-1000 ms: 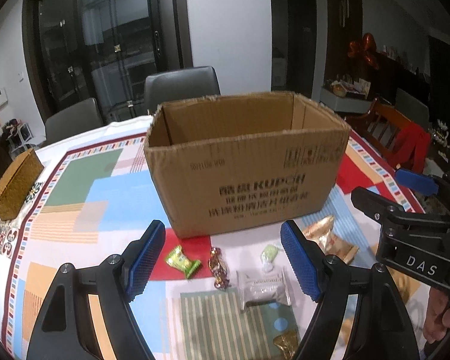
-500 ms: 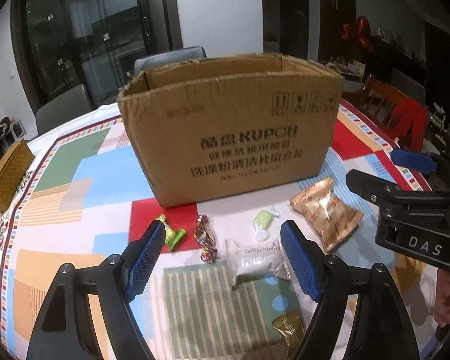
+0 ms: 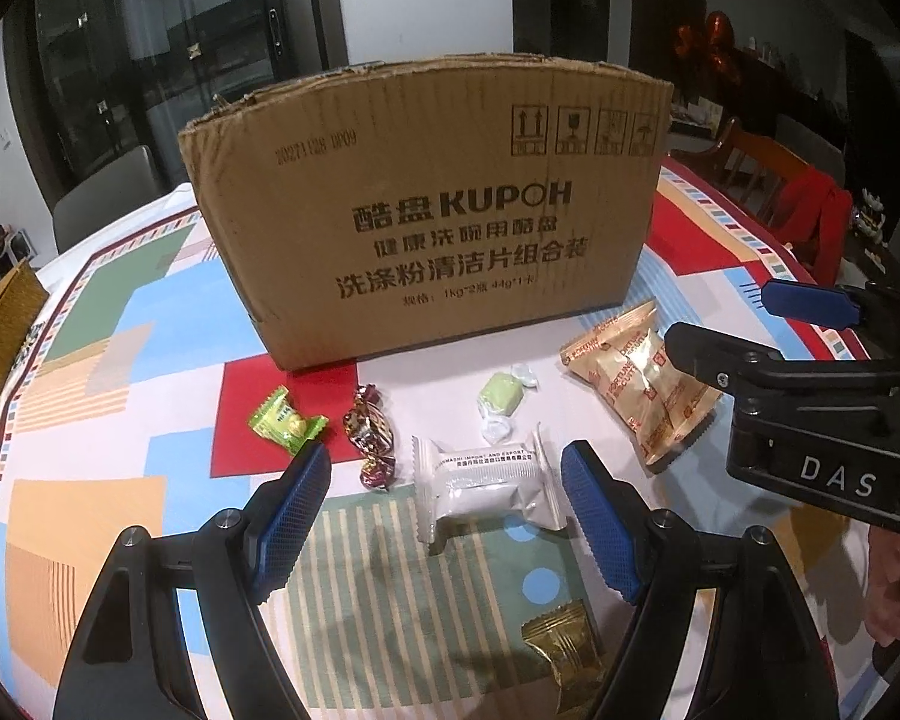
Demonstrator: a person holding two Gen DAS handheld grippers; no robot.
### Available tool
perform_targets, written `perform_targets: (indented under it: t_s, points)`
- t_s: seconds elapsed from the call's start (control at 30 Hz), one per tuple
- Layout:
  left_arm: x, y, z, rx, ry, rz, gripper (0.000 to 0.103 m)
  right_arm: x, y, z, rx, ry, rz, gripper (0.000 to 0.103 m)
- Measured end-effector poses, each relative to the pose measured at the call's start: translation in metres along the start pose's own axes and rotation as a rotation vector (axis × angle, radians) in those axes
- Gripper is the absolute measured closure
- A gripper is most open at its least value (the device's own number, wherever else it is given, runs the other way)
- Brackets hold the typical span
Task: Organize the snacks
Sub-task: 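Grasp the white wrapped packet with the left tool while the right tool grasps the Fortune Biscuits packet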
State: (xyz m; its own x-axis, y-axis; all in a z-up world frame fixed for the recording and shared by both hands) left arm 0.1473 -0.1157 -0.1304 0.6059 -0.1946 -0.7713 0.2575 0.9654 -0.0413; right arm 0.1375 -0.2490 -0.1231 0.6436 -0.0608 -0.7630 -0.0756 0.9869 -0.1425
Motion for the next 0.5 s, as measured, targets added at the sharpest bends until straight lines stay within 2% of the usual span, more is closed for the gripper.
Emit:
perform_targets:
  t_s: [0.5]
  points:
    - [0.028, -0.005, -0.006, -0.008, 0.054, -0.010, 0.024, 0.030, 0.003, -0.008, -0.002, 0.051, 0.041, 0.026]
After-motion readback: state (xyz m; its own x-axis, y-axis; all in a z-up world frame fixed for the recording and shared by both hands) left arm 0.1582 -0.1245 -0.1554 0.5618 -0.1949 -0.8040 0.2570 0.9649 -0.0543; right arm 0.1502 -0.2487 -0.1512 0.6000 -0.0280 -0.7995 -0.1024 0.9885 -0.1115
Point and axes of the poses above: each gripper's, at about its wrist camera, not at the fingertips, and x roughly the way its jaws point, y to its left, z to its top, the point moved 1 cm from there along x, roughly the way its jaws point, and after that the axes turned 8 degrees about -x, right-handed, at the moved point
